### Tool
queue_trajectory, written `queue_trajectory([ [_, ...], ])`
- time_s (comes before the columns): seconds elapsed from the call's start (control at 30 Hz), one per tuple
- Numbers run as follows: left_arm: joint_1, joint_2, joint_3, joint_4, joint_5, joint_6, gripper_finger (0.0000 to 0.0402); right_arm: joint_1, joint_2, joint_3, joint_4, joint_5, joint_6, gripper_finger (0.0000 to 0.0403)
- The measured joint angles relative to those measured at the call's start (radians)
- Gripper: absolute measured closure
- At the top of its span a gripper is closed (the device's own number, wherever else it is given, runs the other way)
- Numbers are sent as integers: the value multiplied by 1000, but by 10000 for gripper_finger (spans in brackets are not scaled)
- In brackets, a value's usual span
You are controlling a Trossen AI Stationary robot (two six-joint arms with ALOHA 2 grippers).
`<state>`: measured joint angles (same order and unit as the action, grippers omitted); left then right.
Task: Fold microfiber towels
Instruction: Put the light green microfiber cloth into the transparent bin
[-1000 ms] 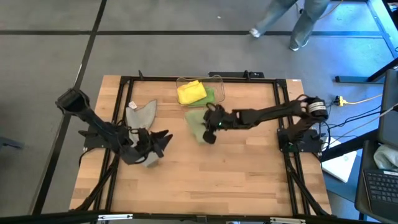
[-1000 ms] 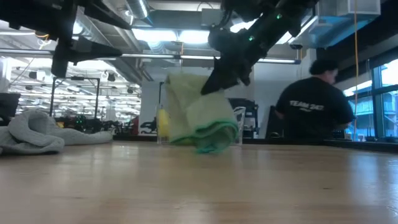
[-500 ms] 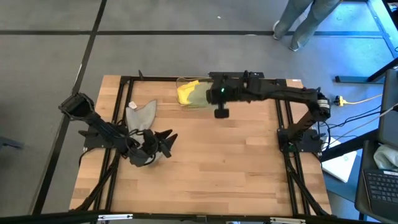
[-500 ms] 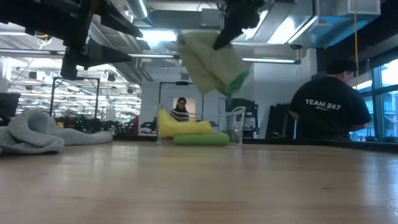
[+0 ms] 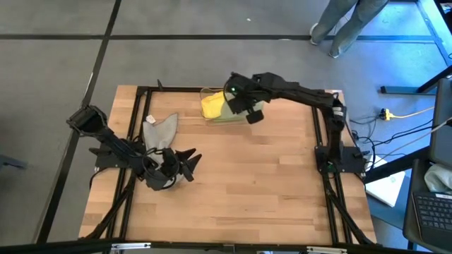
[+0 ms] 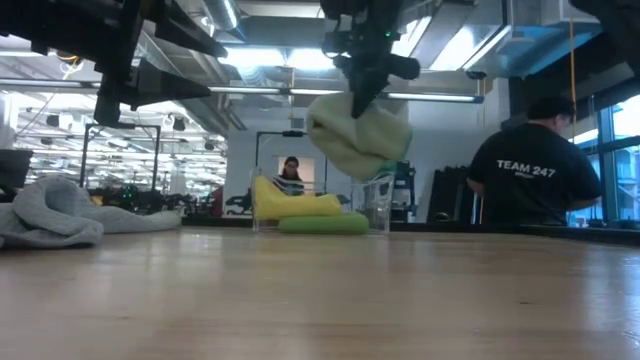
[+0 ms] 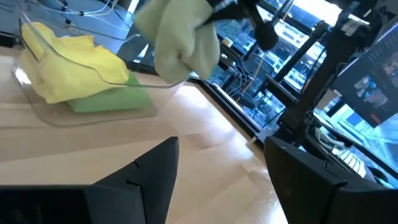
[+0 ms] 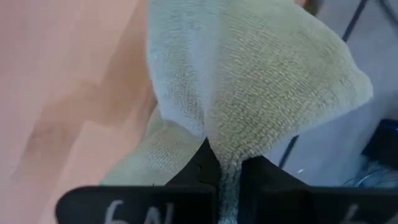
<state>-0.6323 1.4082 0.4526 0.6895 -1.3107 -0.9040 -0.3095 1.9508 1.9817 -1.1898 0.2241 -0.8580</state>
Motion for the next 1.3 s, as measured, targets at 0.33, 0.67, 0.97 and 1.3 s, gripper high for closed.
queue_trajectory([
  [0.33, 0, 0, 0, -1, 0, 52, 169, -97, 92, 170, -30, -72, -143, 385],
  [0.67, 5, 0, 0, 0, -26, 129, 169, -131, 231, 173, -47, -121, -192, 385],
  [0.97, 45, -35, 0, 0, -94, 275, 169, -149, 323, 173, 33, -170, -199, 380],
  [1.3, 98, -62, 0, -2, -73, 320, 169, -146, 334, 173, 195, -199, -170, 342],
])
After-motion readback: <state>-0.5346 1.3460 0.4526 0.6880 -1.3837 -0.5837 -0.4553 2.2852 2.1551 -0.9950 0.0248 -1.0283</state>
